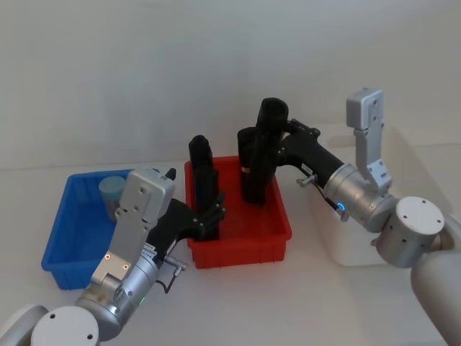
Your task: Pick the cotton swabs from the blue box and place them into the white box.
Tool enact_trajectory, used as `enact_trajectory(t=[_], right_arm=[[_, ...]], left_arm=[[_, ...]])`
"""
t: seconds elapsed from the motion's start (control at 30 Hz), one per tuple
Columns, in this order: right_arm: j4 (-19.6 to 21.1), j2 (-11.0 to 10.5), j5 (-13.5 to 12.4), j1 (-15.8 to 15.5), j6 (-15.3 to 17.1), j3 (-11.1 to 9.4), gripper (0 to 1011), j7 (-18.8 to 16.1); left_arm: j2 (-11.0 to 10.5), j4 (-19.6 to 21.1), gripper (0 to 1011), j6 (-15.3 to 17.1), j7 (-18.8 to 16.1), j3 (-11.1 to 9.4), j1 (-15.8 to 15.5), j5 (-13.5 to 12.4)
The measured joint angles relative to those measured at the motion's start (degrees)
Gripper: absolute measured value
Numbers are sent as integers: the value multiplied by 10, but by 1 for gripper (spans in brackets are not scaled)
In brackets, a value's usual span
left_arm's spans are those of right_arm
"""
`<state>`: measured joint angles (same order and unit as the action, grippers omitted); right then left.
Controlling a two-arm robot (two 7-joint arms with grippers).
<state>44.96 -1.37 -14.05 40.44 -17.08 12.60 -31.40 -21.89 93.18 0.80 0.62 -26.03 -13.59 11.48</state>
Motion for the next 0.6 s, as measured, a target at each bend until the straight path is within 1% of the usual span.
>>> enact_trajectory(t=[0.03, 0.07, 0.1, 0.13, 0.17, 0.2, 0.27, 0.43, 0.47, 0.5, 0.53, 0.6], right_arm=[[10, -1, 0, -5, 5, -1, 411, 4], [32, -4, -1, -14, 16, -2, 411, 14], [45, -6, -1, -21, 21, -2, 411, 19], [52, -7, -1, -24, 26, -3, 411, 23], [75, -10, -1, -34, 36, -4, 411, 33], [75, -10, -1, -34, 36, -4, 411, 33], [117, -16, 0, -54, 60, -6, 411, 57], [164, -22, 2, -77, 87, -9, 411, 90], [184, -25, 2, -86, 100, -10, 411, 103], [194, -27, 3, -91, 104, -10, 411, 109], [212, -30, 4, -100, 117, -12, 411, 122], [229, -32, 6, -109, 128, -13, 411, 135]], left_arm=[[0, 0, 1000, 0, 0, 0, 0, 0], [0, 0, 1000, 0, 0, 0, 0, 0], [0, 0, 1000, 0, 0, 0, 0, 0], [0, 0, 1000, 0, 0, 0, 0, 0], [0, 0, 1000, 0, 0, 0, 0, 0], [0, 0, 1000, 0, 0, 0, 0, 0], [0, 0, 1000, 0, 0, 0, 0, 0], [0, 0, 1000, 0, 0, 0, 0, 0], [0, 0, 1000, 0, 0, 0, 0, 0], [0, 0, 999, 0, 0, 0, 0, 0], [0, 0, 1000, 0, 0, 0, 0, 0], [0, 0, 1000, 0, 0, 0, 0, 0]])
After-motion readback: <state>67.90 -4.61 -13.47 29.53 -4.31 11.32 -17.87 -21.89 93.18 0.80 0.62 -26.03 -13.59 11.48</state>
